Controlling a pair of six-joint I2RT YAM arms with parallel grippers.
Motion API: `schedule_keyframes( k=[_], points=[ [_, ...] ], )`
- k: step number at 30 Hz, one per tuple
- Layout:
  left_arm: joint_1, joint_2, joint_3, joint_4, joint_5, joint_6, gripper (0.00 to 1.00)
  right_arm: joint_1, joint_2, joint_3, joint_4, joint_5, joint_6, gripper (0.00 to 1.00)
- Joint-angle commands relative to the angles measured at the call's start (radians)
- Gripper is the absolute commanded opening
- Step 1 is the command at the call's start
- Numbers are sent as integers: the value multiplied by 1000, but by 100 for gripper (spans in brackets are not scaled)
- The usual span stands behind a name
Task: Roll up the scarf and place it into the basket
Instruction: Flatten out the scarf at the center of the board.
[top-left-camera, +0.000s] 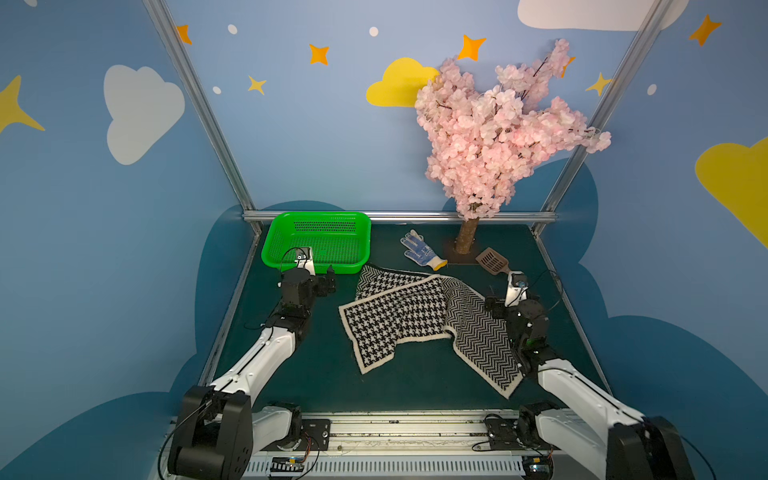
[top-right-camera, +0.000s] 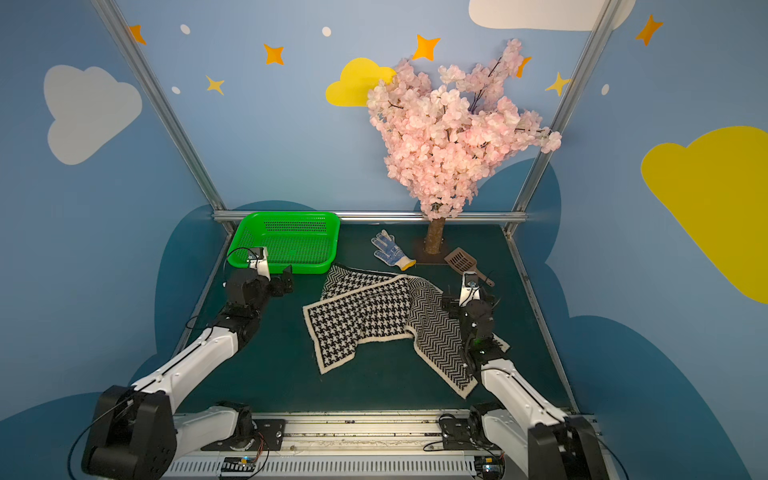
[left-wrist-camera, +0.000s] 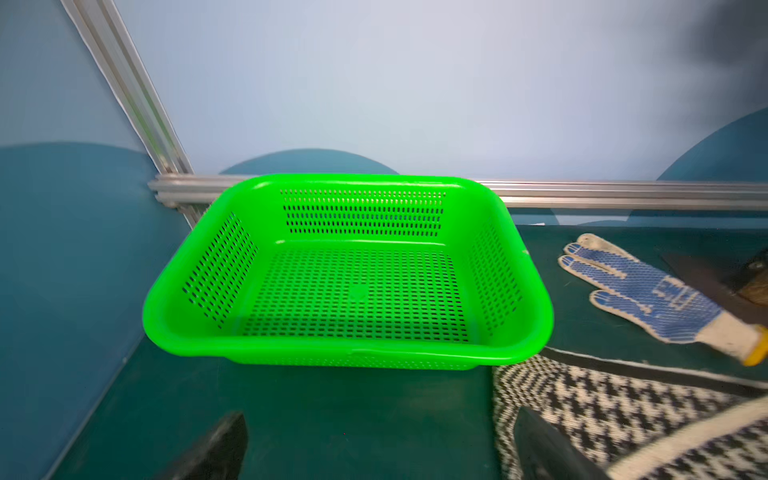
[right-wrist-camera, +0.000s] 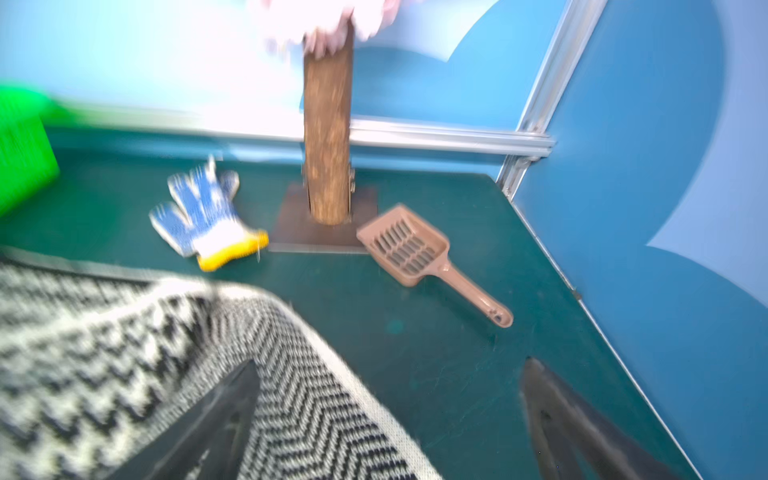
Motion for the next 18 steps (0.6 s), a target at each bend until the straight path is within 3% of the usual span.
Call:
schedule_keyframes(
  k=[1, 3, 7, 11, 18],
  points=[
    [-67, -18, 63, -396, 58, -227, 100, -2, -82, 102, -432, 27, 206, 97],
    [-100, -32, 63, -468, 108, -354, 100, -3, -85, 113, -495, 6, 269, 97],
    [-158, -83, -26, -522, 191, -605, 100, -8, -65, 198, -801, -70, 468, 97],
    [-237, -143, -144, -551, 185, -810, 96, -12, -66, 228, -968, -113, 543, 97],
    [-314, -94, -187, -587, 204, -908, 91, -45, -120, 236, -1120, -136, 584, 97]
  ],
)
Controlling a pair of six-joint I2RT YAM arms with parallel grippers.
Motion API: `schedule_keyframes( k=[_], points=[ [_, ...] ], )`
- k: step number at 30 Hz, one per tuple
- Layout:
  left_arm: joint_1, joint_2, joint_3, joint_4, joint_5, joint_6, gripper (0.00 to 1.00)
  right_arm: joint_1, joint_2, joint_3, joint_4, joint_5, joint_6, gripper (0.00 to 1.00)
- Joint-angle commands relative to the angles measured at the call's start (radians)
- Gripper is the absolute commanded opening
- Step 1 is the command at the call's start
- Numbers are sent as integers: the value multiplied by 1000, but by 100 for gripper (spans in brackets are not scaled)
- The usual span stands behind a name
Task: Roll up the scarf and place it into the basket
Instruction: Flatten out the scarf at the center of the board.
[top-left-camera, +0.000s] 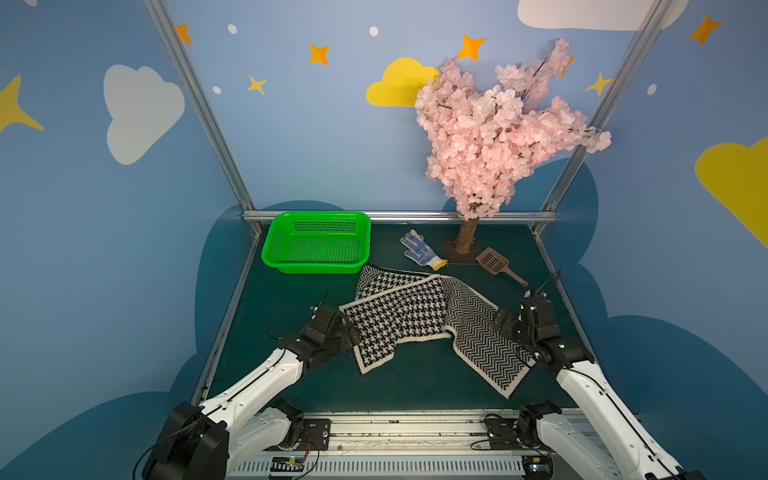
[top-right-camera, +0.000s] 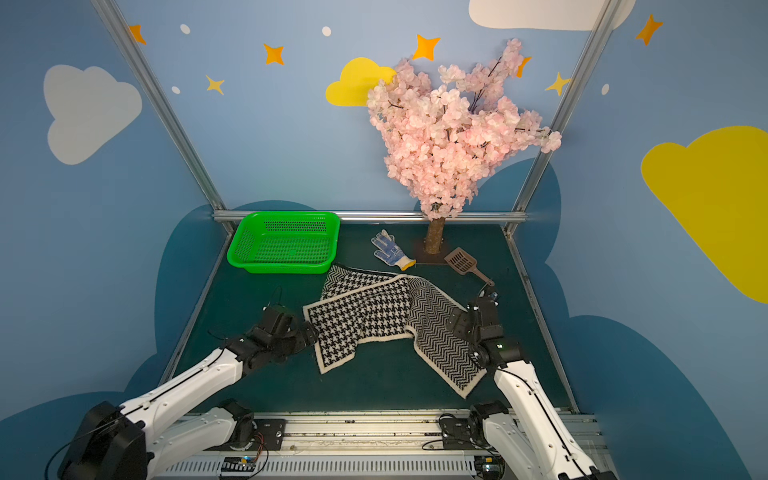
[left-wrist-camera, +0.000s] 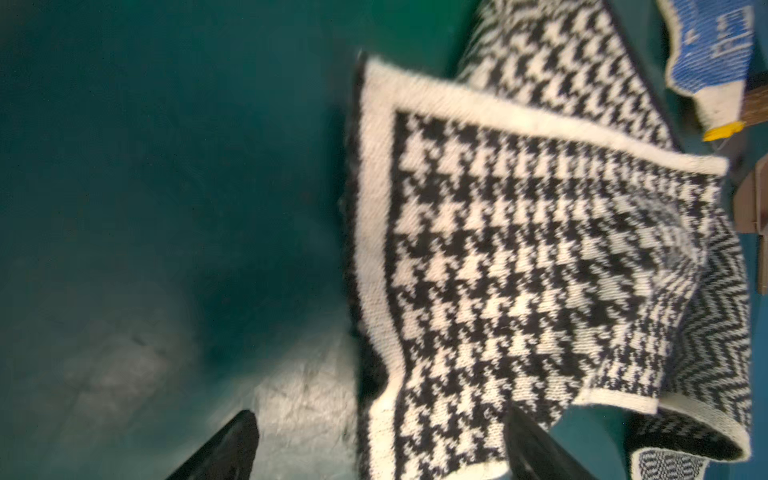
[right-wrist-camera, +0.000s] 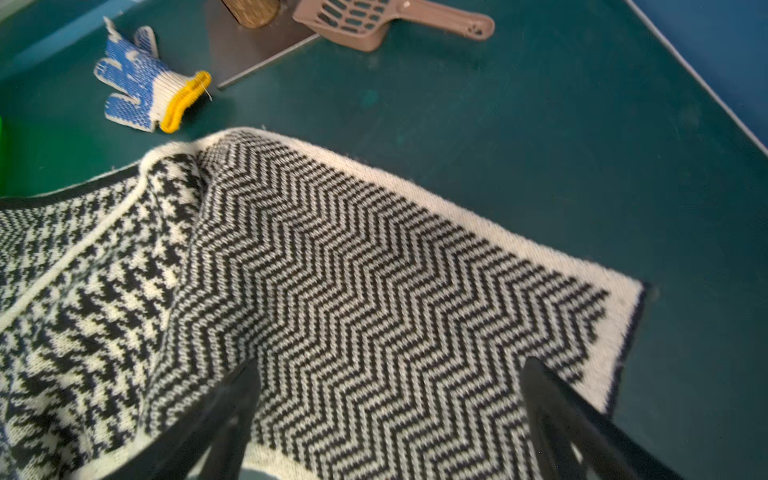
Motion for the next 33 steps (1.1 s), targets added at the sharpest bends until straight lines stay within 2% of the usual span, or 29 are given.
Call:
schedule_keyframes(
  k=[1, 8, 18, 23, 29, 33],
  points=[
    [-10, 31, 4, -32, 30, -91, 90, -21, -13, 25, -147, -25, 50, 97],
    [-12, 146, 6, 67, 72, -87, 86, -58, 60, -34, -163, -73, 81, 97],
    [-16, 274, 13, 157, 134, -68, 64, -83, 133, -38, -232, -23, 151, 97],
    [-16, 308, 38, 163, 142, -43, 45, -84, 187, -48, -285, 4, 235, 97],
    [-16, 278, 48, 144, 130, -26, 13, -91, 270, -111, -248, -6, 286, 97],
    [-11, 208, 41, 106, 91, -8, 8, -102, 354, -70, -264, -4, 273, 97]
  ],
)
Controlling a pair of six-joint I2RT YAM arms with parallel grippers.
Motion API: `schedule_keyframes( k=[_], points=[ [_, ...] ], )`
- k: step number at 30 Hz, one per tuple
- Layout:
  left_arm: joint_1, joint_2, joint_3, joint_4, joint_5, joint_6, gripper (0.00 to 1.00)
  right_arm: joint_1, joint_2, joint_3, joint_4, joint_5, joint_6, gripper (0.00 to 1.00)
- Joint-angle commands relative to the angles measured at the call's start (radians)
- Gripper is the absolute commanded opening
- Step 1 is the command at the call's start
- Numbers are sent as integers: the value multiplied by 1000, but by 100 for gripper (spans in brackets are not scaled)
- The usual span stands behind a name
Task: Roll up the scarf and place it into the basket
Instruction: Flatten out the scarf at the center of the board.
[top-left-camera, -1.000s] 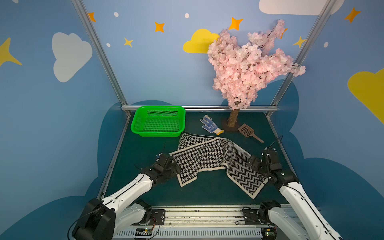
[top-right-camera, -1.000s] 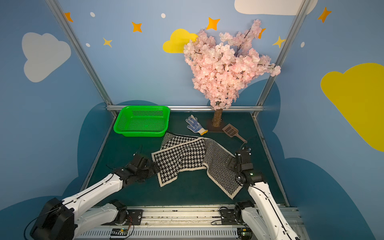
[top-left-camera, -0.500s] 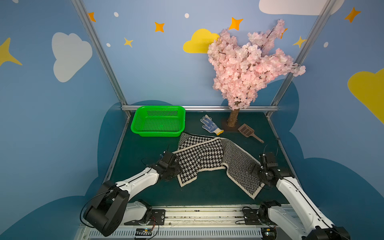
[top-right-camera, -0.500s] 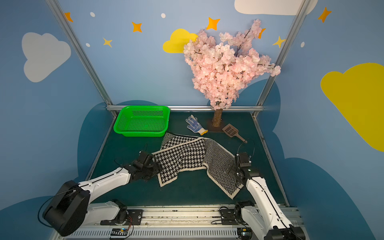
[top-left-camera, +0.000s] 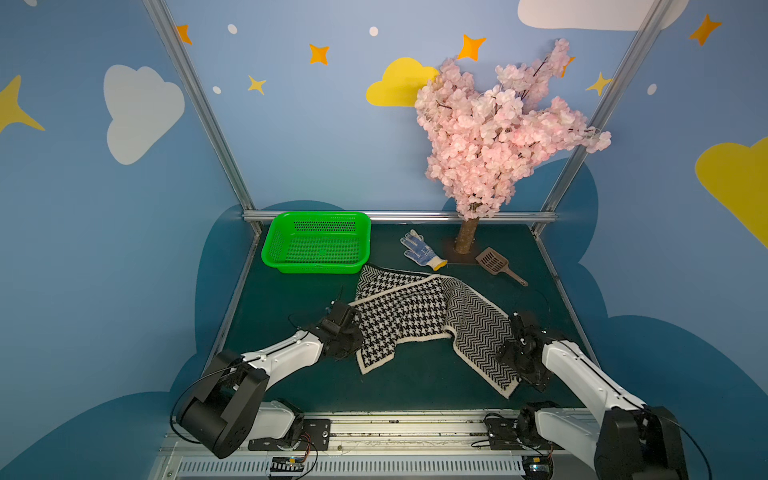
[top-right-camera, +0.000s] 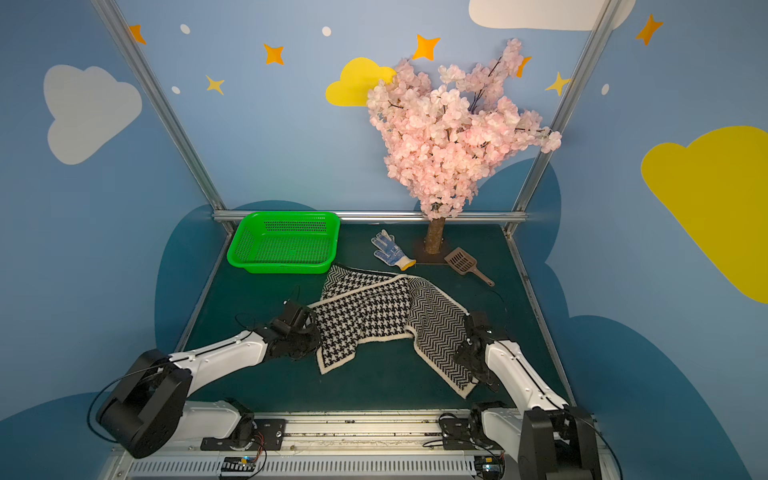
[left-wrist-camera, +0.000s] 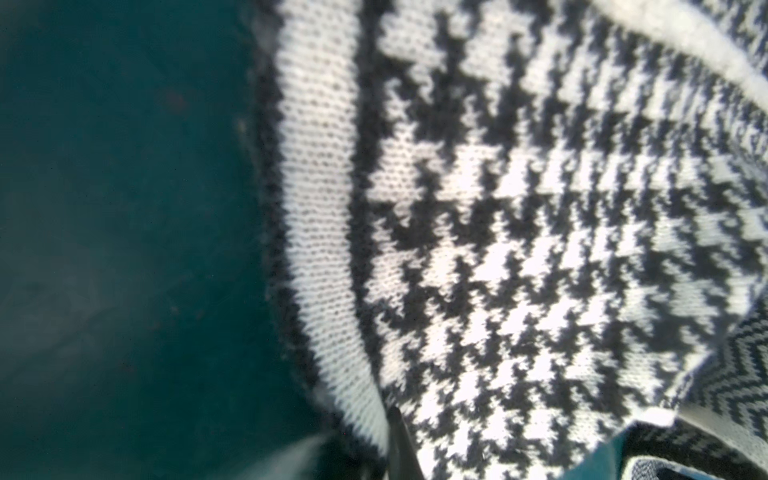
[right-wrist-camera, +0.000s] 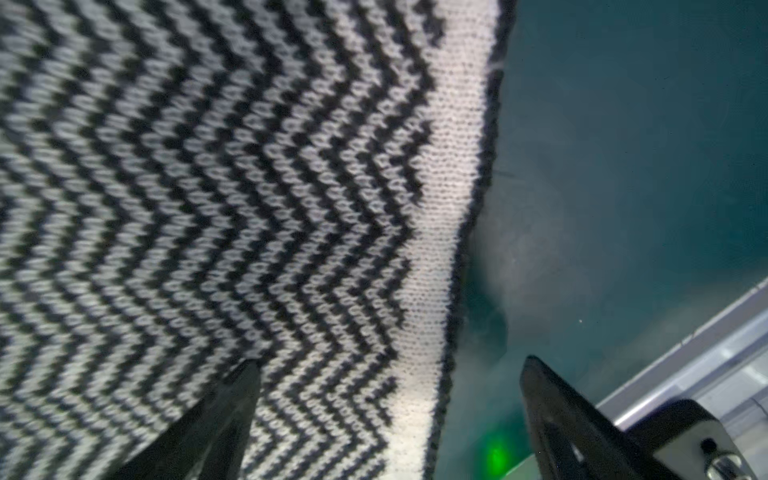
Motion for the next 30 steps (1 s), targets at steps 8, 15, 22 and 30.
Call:
schedule_keyframes(
  k=[8, 15, 22, 30],
  points=[
    [26, -184, 2, -111, -71, 77, 8, -32, 179, 102, -9, -22, -50, 95],
    [99, -269, 26, -188, -66, 141, 8, -59, 246, 142, -1, -53, -90, 77],
    [215, -348, 39, -242, -22, 204, 8, -83, 262, 143, 6, -77, -117, 62],
    [307, -388, 80, -315, -7, 264, 8, -105, 363, 207, -18, -157, -184, 0]
  ],
)
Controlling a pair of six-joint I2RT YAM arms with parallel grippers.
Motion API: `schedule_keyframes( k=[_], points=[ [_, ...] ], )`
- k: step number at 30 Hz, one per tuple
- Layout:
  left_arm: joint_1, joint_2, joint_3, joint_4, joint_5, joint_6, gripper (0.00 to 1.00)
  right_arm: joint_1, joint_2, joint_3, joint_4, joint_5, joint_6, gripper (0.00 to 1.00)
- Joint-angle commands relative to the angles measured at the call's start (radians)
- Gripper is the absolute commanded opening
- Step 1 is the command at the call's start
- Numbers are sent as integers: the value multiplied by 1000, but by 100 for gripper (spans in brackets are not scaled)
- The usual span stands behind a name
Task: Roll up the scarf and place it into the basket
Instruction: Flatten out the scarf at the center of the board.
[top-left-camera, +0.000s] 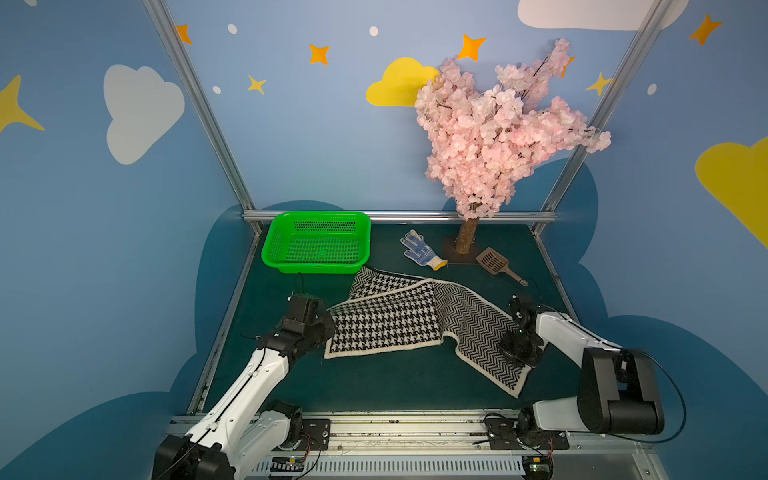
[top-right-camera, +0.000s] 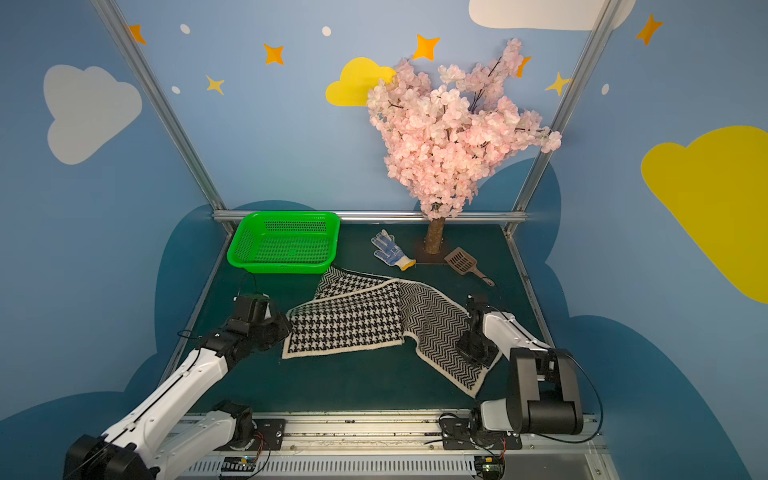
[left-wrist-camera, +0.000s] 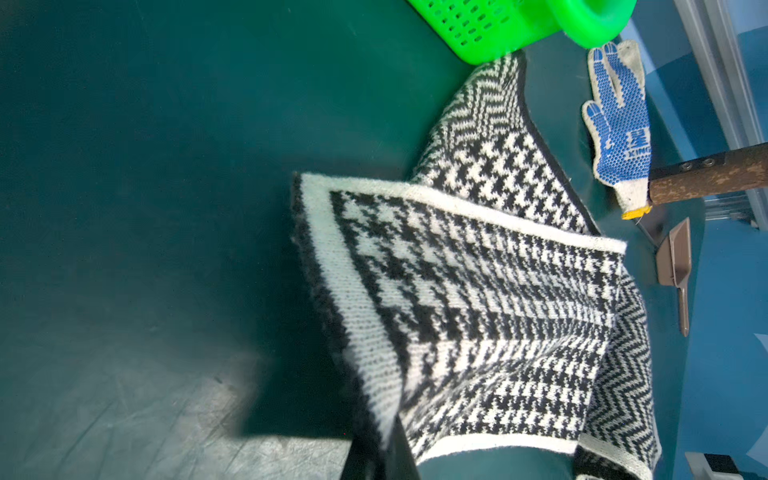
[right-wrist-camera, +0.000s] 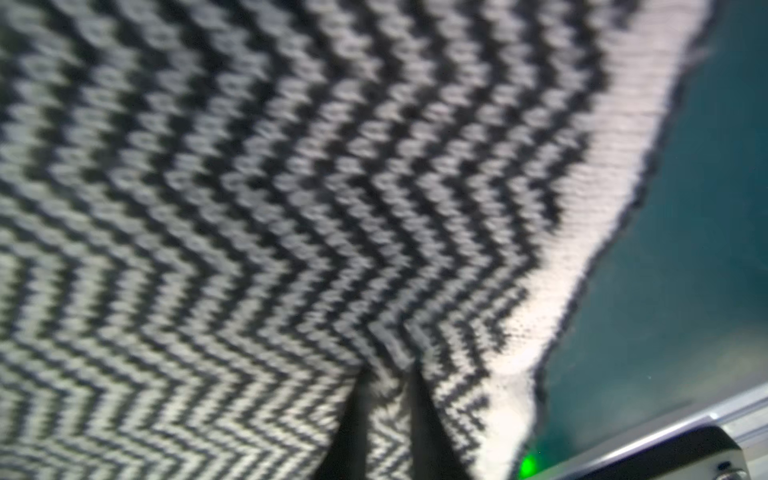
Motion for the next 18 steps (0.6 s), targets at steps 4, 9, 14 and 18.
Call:
schedule_keyframes(
  k=[4, 9, 14, 18],
  points=[
    [86, -47, 57, -94, 0, 75, 8, -31, 69, 27, -24, -37, -65, 0],
    [166, -49, 110, -130, 2, 90, 8, -74, -63, 25, -32, -34, -80, 0],
    [240, -21, 199, -200, -65, 143, 4, -261, -303, 104, -98, -131, -153, 0],
    [322, -18, 237, -208, -67, 162, 3, -428, -505, 163, -85, -222, -145, 0]
  ],
)
